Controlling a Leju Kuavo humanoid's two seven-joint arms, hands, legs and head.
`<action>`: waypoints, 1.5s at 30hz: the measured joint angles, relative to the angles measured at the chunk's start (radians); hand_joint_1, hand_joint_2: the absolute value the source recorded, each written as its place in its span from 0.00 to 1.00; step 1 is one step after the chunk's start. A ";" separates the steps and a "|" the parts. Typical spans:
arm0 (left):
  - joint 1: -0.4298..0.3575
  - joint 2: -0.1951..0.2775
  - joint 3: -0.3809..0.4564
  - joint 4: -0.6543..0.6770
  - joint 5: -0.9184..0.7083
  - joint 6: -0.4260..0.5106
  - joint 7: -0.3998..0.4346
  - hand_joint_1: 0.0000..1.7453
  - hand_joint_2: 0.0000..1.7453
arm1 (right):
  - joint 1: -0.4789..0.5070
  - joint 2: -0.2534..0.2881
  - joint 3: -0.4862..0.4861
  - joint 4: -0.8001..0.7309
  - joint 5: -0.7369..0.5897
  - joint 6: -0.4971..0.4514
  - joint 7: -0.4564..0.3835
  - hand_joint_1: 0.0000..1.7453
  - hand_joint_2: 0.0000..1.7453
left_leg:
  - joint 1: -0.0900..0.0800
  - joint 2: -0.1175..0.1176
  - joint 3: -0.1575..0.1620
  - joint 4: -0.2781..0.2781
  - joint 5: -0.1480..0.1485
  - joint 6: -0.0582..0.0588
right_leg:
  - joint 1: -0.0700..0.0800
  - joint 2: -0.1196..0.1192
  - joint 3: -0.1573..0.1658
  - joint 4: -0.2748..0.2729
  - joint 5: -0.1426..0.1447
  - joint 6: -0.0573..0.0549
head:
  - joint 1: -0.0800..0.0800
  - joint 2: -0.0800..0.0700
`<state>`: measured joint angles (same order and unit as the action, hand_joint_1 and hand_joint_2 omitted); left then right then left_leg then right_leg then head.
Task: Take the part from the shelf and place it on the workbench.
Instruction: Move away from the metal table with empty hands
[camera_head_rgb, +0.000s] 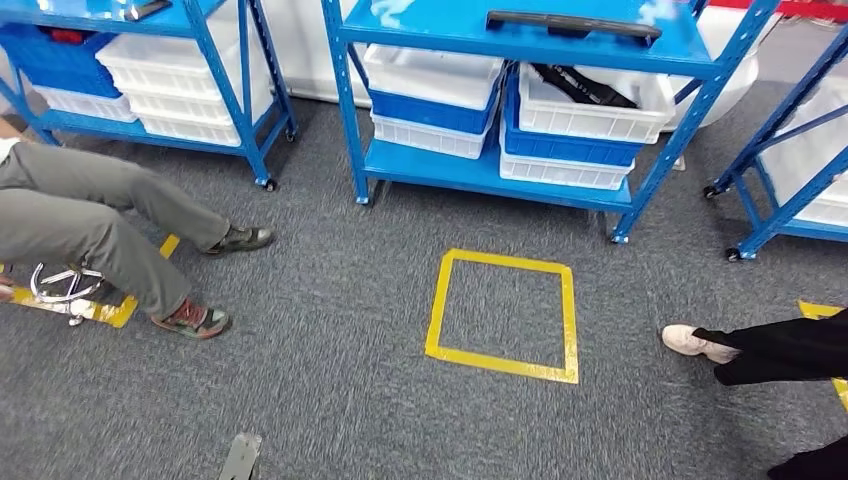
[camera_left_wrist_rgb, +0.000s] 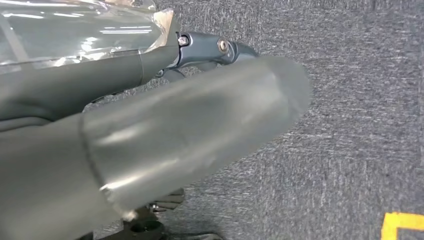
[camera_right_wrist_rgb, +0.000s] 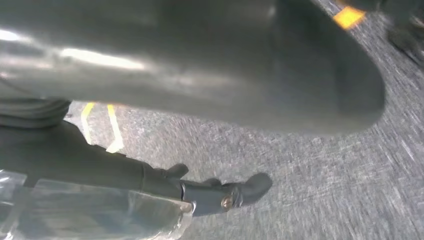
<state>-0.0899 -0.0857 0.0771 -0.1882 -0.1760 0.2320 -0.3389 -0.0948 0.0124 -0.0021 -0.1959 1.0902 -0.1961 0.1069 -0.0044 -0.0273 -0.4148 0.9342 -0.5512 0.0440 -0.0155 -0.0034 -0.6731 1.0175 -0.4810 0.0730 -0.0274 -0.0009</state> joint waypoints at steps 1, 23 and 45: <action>-0.002 0.000 0.000 -0.001 0.000 0.000 0.000 0.00 0.00 | -0.001 0.000 0.000 0.000 0.004 -0.001 -0.001 0.00 0.00 | -0.002 0.001 0.016 0.006 -0.010 -0.006 | 0.000 -0.002 0.007 -0.022 0.011 -0.011 | 0.000 0.000; -0.010 0.004 0.000 -0.001 -0.007 0.010 -0.006 0.00 0.00 | -0.009 0.009 -0.019 0.000 -0.012 0.000 0.000 0.00 1.00 | -0.004 0.017 -0.114 -0.002 0.120 0.037 | 0.002 0.009 0.069 0.184 -0.122 -0.057 | 0.005 0.000; -0.018 0.005 0.000 -0.001 -0.023 0.008 0.001 0.00 0.00 | -0.019 0.006 -0.070 0.001 -0.041 0.014 0.004 0.00 0.00 | 0.014 -0.028 -0.173 0.109 0.077 0.008 | -0.008 0.057 0.107 0.001 0.008 -0.062 | 0.007 0.000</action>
<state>-0.1075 -0.0811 0.0769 -0.1894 -0.1991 0.2405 -0.3375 -0.1135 0.0187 -0.0724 -0.1950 1.0496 -0.1824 0.1106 0.0101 -0.0551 -0.5878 1.0434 -0.4737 0.0520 -0.0232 0.0533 -0.5659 1.0186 -0.4733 0.0113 -0.0206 -0.0009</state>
